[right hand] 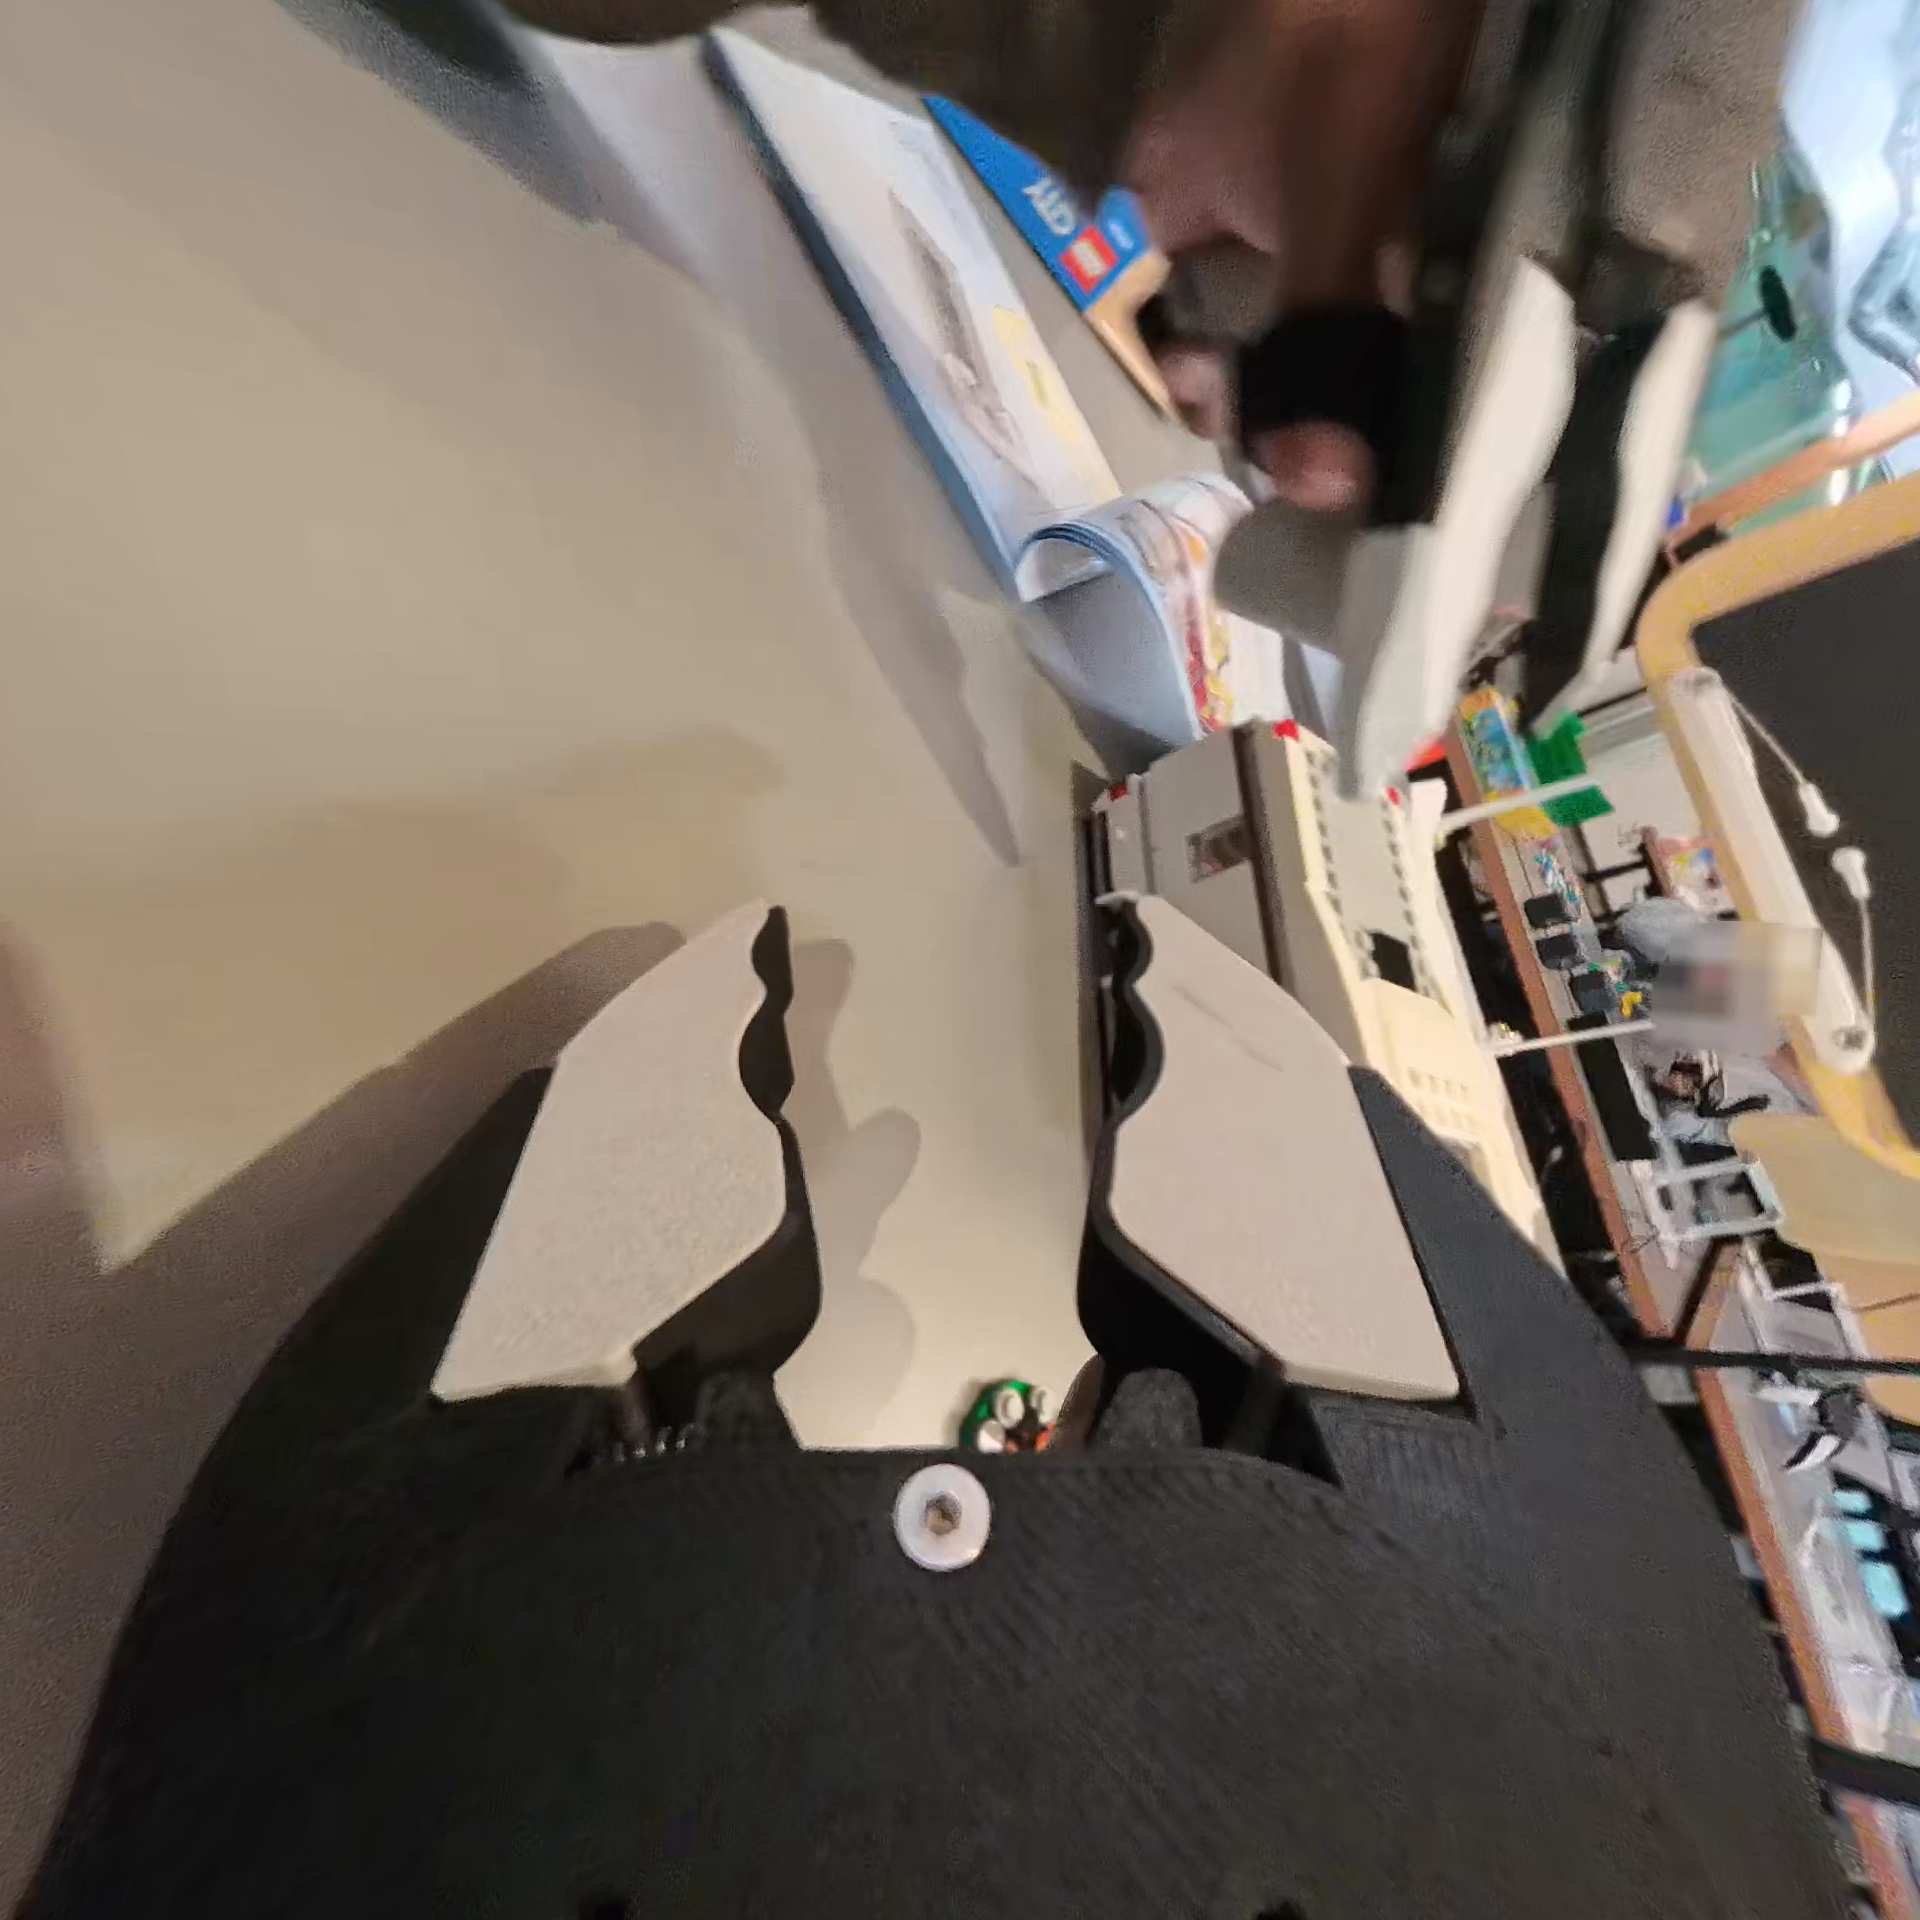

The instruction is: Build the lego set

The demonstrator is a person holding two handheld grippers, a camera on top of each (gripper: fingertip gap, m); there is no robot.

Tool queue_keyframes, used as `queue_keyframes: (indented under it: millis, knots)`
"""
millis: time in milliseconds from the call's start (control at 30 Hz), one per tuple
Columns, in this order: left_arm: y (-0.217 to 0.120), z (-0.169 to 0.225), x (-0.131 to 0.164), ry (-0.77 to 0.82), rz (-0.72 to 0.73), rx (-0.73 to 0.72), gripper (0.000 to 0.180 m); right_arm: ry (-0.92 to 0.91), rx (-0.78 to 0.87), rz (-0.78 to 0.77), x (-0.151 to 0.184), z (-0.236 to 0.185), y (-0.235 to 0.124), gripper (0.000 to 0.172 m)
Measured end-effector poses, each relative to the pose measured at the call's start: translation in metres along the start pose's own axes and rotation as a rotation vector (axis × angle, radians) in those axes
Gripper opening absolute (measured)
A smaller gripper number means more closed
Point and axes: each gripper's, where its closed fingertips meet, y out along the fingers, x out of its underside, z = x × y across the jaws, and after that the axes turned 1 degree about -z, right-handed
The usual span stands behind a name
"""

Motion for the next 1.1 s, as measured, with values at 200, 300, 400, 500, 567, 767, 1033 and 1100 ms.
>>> queue_keyframes:
  millis: [200, 300, 400, 500, 567, 767, 1033, 1100]
  knots:
    - [-0.026, 0.007, 0.026, -0.132, 0.104, -0.093, 0.079, 0.19, 0.05, -0.035, 0.0, 0.056, -0.013, 0.071]
    - [-0.035, 0.015, 0.029, -0.211, 0.167, -0.098, 0.078, 0.241, 0.061, -0.057, -0.005, 0.086, -0.02, 0.076]
    - [-0.041, 0.022, 0.026, -0.29, 0.25, -0.113, 0.075, 0.251, 0.028, -0.12, -0.003, 0.111, -0.015, 0.081]
    - [-0.041, 0.033, 0.026, -0.336, 0.285, -0.111, 0.073, 0.226, -0.039, -0.225, 0.01, 0.125, 0.002, 0.086]
    - [-0.04, 0.04, 0.03, -0.34, 0.274, -0.104, 0.073, 0.203, -0.088, -0.296, 0.019, 0.127, 0.014, 0.089]
    - [-0.04, 0.048, 0.035, -0.365, 0.269, -0.104, 0.073, 0.224, -0.171, -0.304, 0.009, 0.12, 0.038, 0.089]
    - [-0.039, 0.042, 0.039, -0.462, 0.285, -0.101, 0.072, 0.235, -0.08, -0.199, -0.006, 0.1, 0.042, 0.072]
    - [-0.039, 0.041, 0.04, -0.47, 0.281, -0.096, 0.072, 0.216, -0.072, -0.244, 0.009, 0.108, 0.038, 0.074]
